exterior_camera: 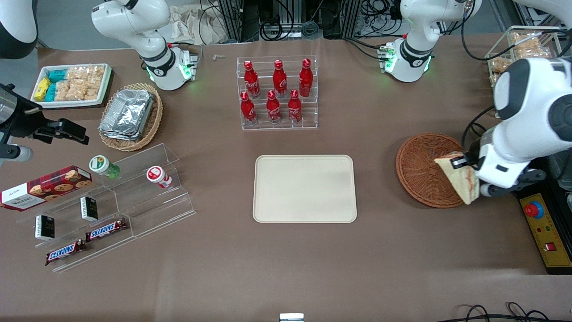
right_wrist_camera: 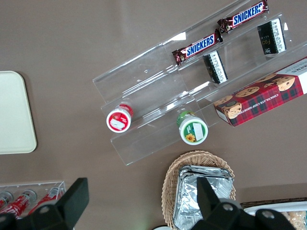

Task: Place sandwich from basket to tray
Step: 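Lift the sandwich and carry it with the left gripper over the tray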

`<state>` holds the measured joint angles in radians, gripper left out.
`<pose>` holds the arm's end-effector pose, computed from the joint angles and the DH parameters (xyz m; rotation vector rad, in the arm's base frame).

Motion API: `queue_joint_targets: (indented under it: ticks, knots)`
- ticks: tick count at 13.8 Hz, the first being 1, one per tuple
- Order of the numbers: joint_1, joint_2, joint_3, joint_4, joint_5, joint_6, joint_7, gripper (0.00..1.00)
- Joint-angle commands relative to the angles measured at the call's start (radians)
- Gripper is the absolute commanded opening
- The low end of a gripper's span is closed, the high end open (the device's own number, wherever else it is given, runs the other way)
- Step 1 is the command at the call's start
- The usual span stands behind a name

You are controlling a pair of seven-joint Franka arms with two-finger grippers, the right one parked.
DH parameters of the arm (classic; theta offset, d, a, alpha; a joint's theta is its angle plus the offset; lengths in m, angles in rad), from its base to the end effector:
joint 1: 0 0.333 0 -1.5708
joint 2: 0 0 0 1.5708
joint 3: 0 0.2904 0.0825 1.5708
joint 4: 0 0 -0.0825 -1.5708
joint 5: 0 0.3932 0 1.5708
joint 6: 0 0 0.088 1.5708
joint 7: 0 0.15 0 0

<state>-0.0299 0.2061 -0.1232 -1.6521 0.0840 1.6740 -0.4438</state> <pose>0.5950 -0.0765 0.4055 -2.9955 -0.4140 0.2389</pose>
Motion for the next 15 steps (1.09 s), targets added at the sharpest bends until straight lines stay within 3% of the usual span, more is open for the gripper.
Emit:
queue_joint_targets:
  ticks: [1,9,15]
  knots:
    - [-0.028,0.067,-0.035,0.077,-0.015,-0.045,-0.006,0.11]
    - [-0.090,0.153,-0.202,0.110,-0.013,-0.033,-0.009,0.17]
    - [-0.211,0.311,-0.202,0.124,0.022,0.134,-0.113,0.17]
